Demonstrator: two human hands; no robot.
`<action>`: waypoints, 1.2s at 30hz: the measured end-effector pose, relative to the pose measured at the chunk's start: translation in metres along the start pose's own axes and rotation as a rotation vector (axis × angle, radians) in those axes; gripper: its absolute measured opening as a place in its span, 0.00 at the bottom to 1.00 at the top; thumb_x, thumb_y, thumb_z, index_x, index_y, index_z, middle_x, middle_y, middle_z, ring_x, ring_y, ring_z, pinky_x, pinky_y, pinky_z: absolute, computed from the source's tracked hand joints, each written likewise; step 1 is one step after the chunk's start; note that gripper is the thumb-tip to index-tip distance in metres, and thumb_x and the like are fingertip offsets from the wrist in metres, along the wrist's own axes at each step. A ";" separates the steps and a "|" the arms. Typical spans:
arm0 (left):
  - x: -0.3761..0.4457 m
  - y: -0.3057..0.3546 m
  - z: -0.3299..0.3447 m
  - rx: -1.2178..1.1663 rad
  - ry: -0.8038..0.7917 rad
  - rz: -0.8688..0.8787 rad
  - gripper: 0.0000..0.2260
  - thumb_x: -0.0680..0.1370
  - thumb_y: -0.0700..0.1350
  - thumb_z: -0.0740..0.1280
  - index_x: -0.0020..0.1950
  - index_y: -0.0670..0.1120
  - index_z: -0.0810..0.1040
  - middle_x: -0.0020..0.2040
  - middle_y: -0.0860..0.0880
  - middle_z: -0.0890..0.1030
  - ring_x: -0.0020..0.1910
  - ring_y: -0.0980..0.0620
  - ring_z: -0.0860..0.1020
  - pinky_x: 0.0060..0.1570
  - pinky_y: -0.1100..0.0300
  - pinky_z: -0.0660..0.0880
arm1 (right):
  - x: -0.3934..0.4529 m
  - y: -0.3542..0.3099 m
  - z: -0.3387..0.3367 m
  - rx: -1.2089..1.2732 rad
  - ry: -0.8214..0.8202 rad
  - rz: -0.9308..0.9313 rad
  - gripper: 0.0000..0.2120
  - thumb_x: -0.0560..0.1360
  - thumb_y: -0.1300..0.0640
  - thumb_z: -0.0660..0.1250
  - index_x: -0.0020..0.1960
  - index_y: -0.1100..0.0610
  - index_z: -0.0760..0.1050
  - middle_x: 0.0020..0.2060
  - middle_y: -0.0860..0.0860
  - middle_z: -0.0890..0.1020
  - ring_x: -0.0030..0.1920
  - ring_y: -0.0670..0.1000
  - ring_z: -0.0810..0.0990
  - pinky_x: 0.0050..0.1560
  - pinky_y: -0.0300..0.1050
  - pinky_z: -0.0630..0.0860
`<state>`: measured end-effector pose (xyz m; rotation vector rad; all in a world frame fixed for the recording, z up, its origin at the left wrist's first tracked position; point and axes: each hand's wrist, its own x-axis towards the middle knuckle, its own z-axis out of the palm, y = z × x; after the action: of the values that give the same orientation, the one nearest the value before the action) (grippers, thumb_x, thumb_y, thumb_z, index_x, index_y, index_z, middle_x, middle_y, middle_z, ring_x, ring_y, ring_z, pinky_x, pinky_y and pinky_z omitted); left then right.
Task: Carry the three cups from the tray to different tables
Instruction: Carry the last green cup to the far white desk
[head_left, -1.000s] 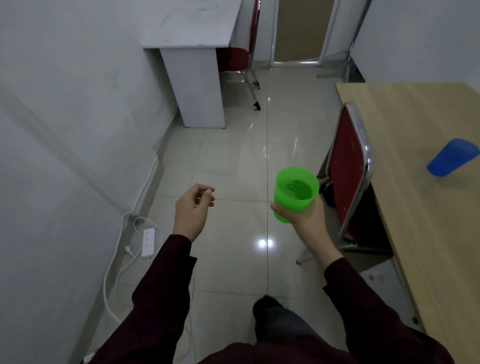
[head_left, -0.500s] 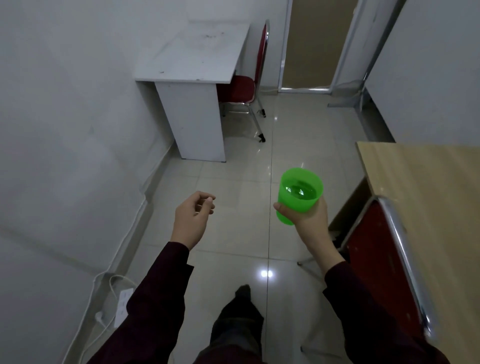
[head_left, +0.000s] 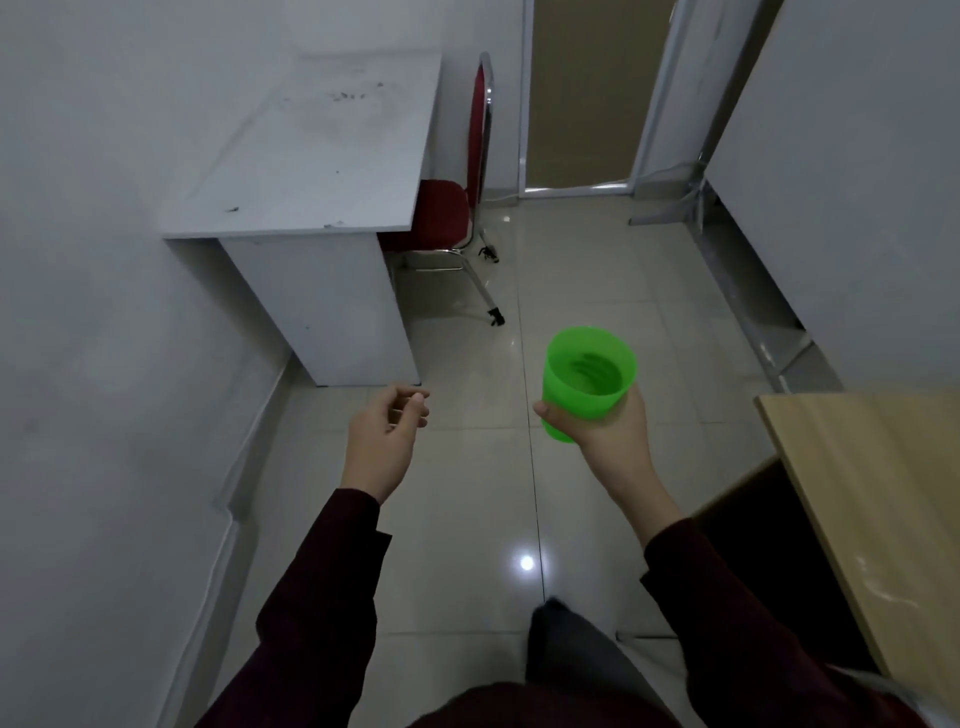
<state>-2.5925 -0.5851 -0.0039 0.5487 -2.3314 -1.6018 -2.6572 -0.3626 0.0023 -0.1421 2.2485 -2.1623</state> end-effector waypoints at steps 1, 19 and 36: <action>0.023 0.001 0.004 0.003 -0.003 0.010 0.06 0.80 0.44 0.61 0.48 0.49 0.78 0.40 0.50 0.80 0.43 0.50 0.80 0.46 0.60 0.75 | 0.022 0.002 0.004 0.003 -0.005 -0.005 0.29 0.62 0.67 0.80 0.60 0.65 0.73 0.49 0.54 0.80 0.45 0.42 0.80 0.39 0.30 0.76; 0.408 0.029 0.043 -0.028 0.221 -0.038 0.07 0.79 0.44 0.61 0.50 0.45 0.78 0.40 0.50 0.80 0.42 0.50 0.80 0.46 0.62 0.75 | 0.457 0.010 0.121 -0.089 -0.207 -0.080 0.33 0.61 0.65 0.81 0.63 0.64 0.72 0.53 0.53 0.81 0.52 0.48 0.80 0.53 0.37 0.77; 0.708 -0.020 -0.013 -0.047 0.359 -0.170 0.08 0.79 0.43 0.60 0.46 0.49 0.79 0.40 0.49 0.81 0.41 0.55 0.81 0.37 0.77 0.69 | 0.741 0.042 0.319 -0.084 -0.420 -0.050 0.31 0.61 0.68 0.81 0.61 0.66 0.73 0.53 0.58 0.82 0.51 0.48 0.80 0.55 0.40 0.77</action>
<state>-3.2177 -0.9184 -0.0177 0.9582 -2.0218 -1.4769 -3.3728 -0.7368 -0.0164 -0.5973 2.1058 -1.8408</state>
